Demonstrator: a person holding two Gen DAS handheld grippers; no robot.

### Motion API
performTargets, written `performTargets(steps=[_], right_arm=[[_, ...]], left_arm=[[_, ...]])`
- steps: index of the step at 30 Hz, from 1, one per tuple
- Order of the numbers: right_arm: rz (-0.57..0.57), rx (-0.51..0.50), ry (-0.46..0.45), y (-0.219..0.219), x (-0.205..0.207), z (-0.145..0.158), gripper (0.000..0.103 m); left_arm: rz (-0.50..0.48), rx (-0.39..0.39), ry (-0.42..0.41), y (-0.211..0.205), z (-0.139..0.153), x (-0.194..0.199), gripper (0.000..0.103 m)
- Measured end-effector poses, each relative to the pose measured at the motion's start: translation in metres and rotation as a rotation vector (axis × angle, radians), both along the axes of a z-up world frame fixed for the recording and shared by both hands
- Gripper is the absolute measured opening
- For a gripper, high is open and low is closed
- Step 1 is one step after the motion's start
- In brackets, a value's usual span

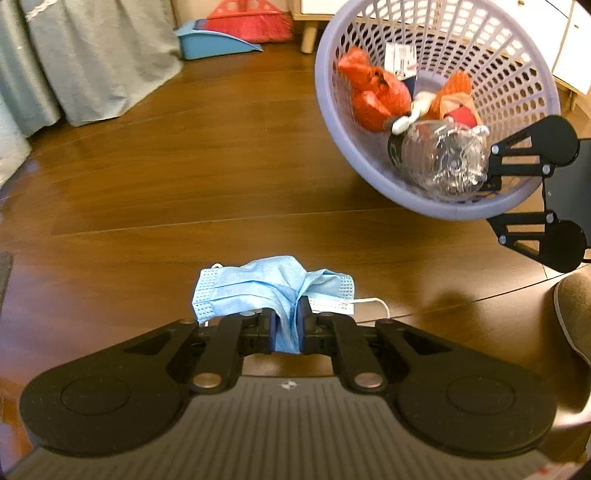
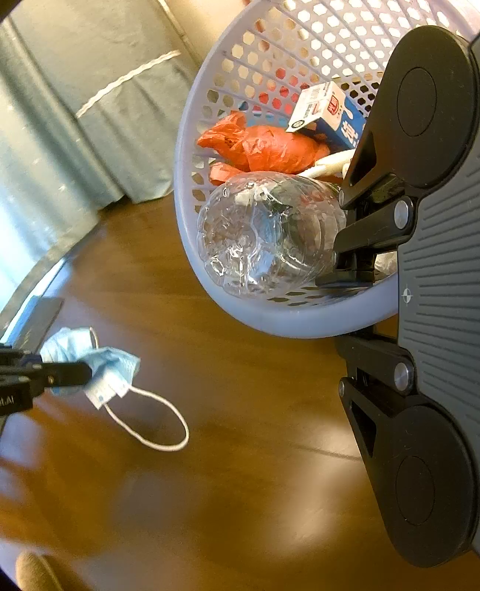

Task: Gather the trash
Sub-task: 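Lift the mask with the left tool and drop it into the wastebasket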

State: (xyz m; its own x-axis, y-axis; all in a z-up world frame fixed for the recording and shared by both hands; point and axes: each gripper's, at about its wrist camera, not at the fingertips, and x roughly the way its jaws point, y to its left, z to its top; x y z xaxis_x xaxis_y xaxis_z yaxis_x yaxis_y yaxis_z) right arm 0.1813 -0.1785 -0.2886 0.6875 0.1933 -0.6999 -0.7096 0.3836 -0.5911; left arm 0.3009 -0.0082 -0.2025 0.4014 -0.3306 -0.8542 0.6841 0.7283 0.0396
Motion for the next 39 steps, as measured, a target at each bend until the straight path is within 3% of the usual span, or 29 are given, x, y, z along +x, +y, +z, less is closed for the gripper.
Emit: performTargets(steps=[14,28,33,39], right_arm=[[0.143,0.073,0.072,0.049,-0.011,0.029,0.001],[0.346,0.278,0.216,0.095,-0.034,0.067,0.0],[0.311,0.294,0.267,0.099,-0.022,0.074,0.0],[0.232,0.277,0.251,0.09,-0.024,0.083,0.001]], left_arm=[[0.135,-0.074,-0.04,0.06,0.082,-0.046,0.007],[0.2,-0.124,-0.031,0.094,0.144,-0.077,0.008],[0.208,-0.147,-0.024,0.093,0.162,-0.07,0.007],[0.144,-0.165,-0.035,0.064,0.175,-0.054,0.007]])
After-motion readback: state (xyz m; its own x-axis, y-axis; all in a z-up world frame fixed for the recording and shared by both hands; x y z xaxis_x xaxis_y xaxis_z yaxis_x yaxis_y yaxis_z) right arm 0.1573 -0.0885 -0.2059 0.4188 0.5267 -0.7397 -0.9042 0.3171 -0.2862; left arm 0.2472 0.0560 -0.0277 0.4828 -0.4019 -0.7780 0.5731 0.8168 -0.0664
